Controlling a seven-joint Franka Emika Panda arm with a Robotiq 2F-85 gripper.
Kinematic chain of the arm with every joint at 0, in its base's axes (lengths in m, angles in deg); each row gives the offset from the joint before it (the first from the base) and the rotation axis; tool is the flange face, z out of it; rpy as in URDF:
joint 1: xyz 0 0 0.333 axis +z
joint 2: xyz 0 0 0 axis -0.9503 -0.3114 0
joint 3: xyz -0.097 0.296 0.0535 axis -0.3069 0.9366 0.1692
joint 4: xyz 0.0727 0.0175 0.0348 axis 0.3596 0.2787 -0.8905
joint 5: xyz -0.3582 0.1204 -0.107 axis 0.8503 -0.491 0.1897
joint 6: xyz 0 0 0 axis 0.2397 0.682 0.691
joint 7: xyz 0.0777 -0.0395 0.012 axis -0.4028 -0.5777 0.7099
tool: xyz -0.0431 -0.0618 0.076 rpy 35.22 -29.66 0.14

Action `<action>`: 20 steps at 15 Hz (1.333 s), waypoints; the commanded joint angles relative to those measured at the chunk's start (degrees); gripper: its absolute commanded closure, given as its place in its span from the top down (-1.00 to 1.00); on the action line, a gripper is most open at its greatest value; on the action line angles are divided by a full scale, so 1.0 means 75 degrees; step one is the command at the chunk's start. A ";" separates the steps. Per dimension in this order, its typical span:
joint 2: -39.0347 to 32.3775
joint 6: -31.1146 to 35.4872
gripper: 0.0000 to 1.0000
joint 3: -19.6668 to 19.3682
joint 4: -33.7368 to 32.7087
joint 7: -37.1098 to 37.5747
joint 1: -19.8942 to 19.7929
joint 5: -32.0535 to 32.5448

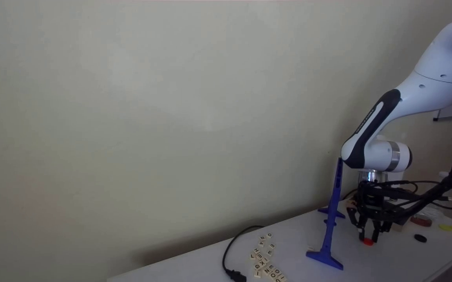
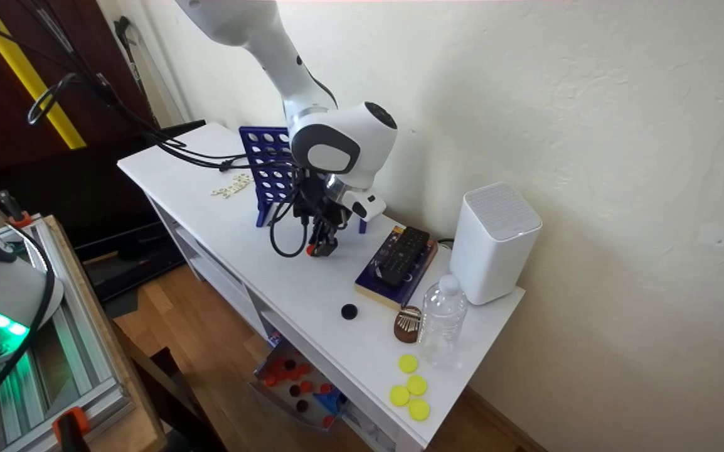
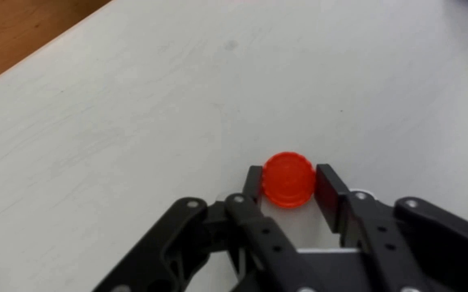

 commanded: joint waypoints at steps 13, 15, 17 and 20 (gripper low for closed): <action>0.0623 0.0668 -0.81 -0.0217 0.0902 -0.0292 -0.0015 0.0114; 0.0881 0.0998 -0.81 -0.0240 0.1252 -0.0372 0.0011 0.0136; 0.1239 0.1404 -0.81 -0.0260 0.1707 -0.0453 0.0065 0.0189; 0.1826 0.1981 -0.81 -0.0276 0.2397 -0.0581 0.0141 0.0312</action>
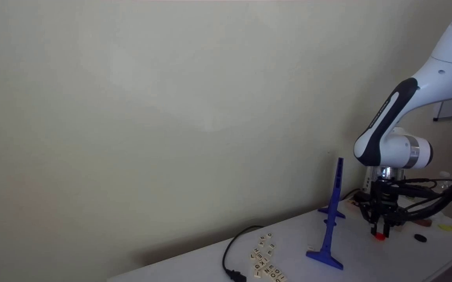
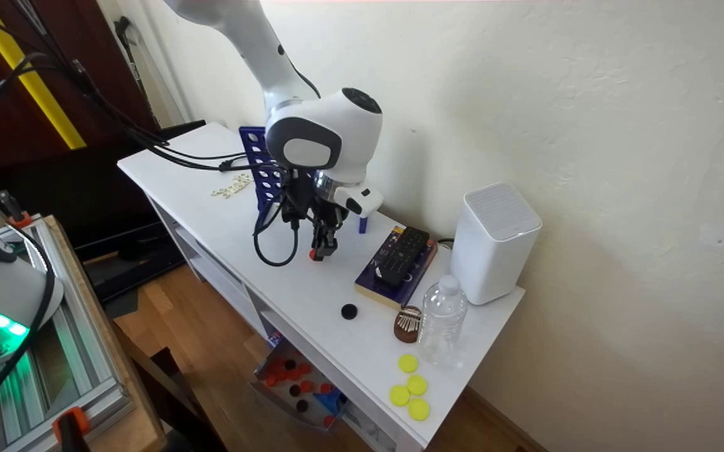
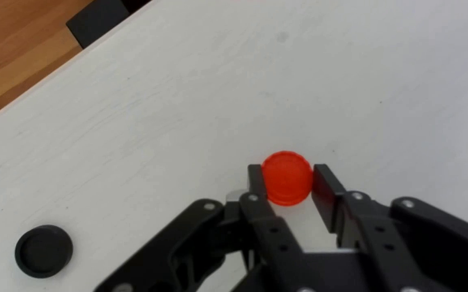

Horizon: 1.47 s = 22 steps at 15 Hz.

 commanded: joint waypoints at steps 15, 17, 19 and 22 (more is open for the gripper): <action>0.3943 0.3168 -0.81 -0.0061 0.3835 -0.0694 0.0275 0.1162; 0.4276 0.3319 -0.81 0.0006 0.4033 -0.0868 0.0266 0.1167; 0.4611 0.3455 -0.81 0.0109 0.4214 -0.1115 0.0238 0.1103; 0.5012 0.3504 -0.81 0.0242 0.4327 -0.1501 0.0204 0.0935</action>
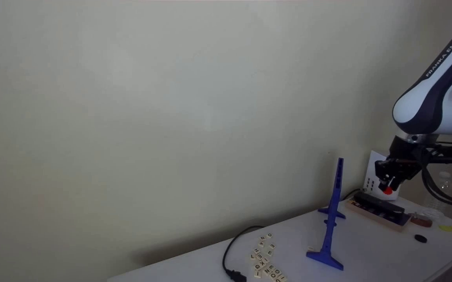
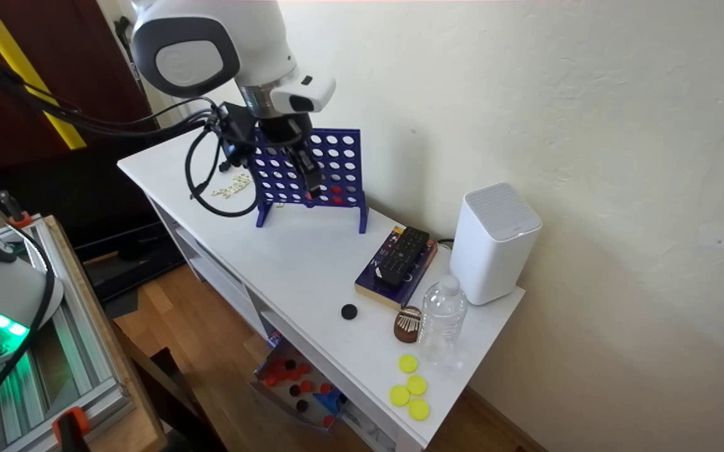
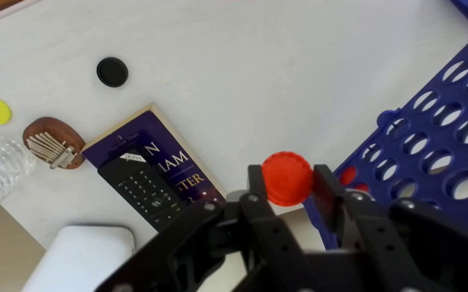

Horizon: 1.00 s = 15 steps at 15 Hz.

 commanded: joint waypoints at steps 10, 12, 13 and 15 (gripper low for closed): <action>0.1330 -0.0121 -0.81 0.0947 0.0156 -0.4099 -0.0062 -0.3238; 0.1382 -0.0163 -0.81 0.0975 0.0067 -0.4911 -0.0033 -0.3931; 0.1383 -0.0165 -0.81 0.0971 0.0027 -0.5233 -0.0025 -0.4194; 0.1380 -0.0202 -0.81 0.0967 -0.0065 -0.5937 -0.0011 -0.4757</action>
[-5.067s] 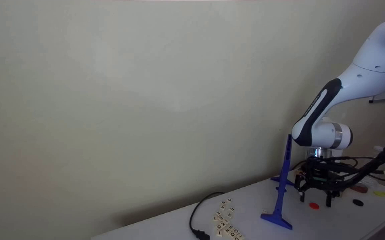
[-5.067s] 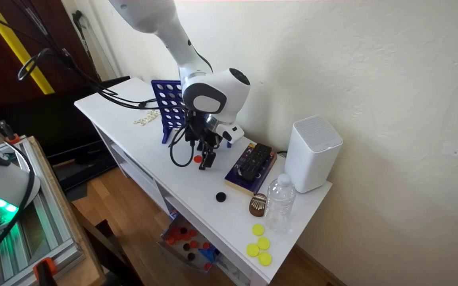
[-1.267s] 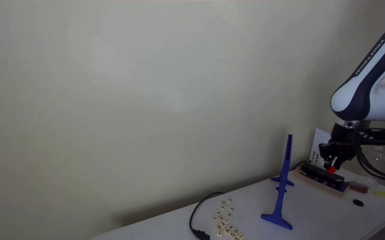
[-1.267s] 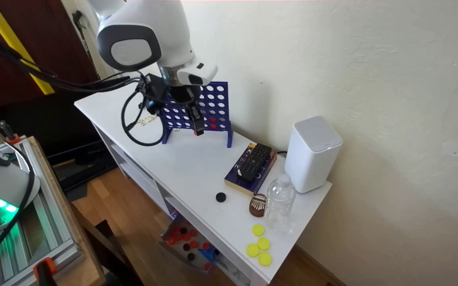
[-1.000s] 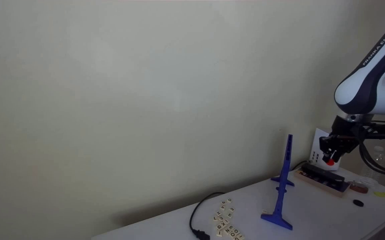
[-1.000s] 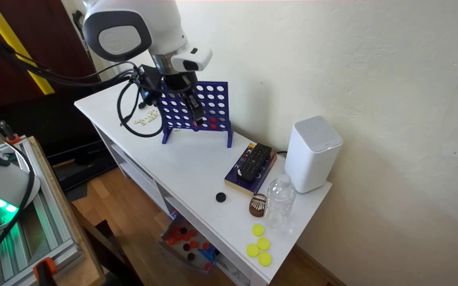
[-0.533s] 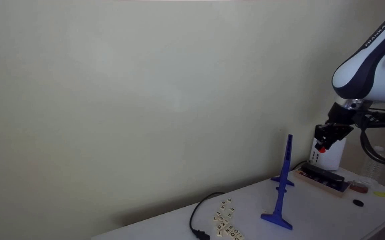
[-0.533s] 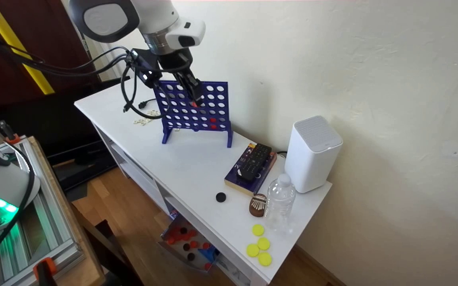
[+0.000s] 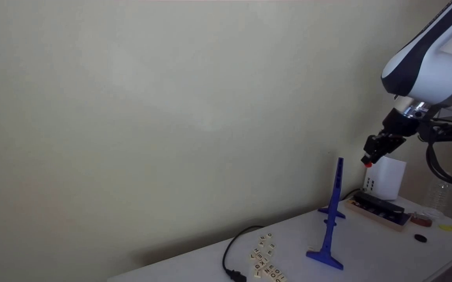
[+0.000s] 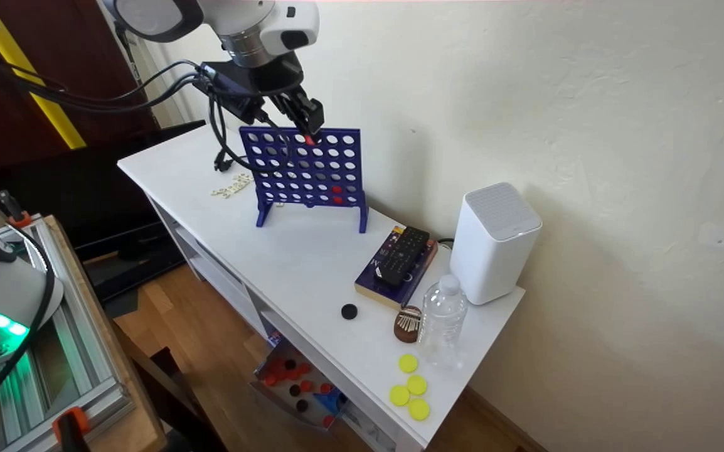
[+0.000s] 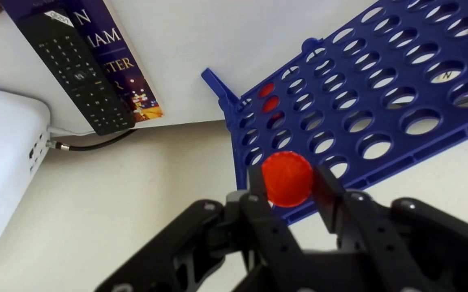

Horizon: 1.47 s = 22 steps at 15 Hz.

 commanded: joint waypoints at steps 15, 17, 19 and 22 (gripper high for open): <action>-0.0245 -0.0354 -0.81 0.0163 -0.0728 -0.3490 0.0090 -0.2085; -0.0099 -0.0285 -0.31 0.0140 -0.0565 -0.3307 0.0065 -0.1903; -0.0102 -0.0284 -0.31 0.0137 -0.0565 -0.3306 0.0064 -0.1903; -0.0102 -0.0284 -0.31 0.0135 -0.0565 -0.3306 0.0063 -0.1903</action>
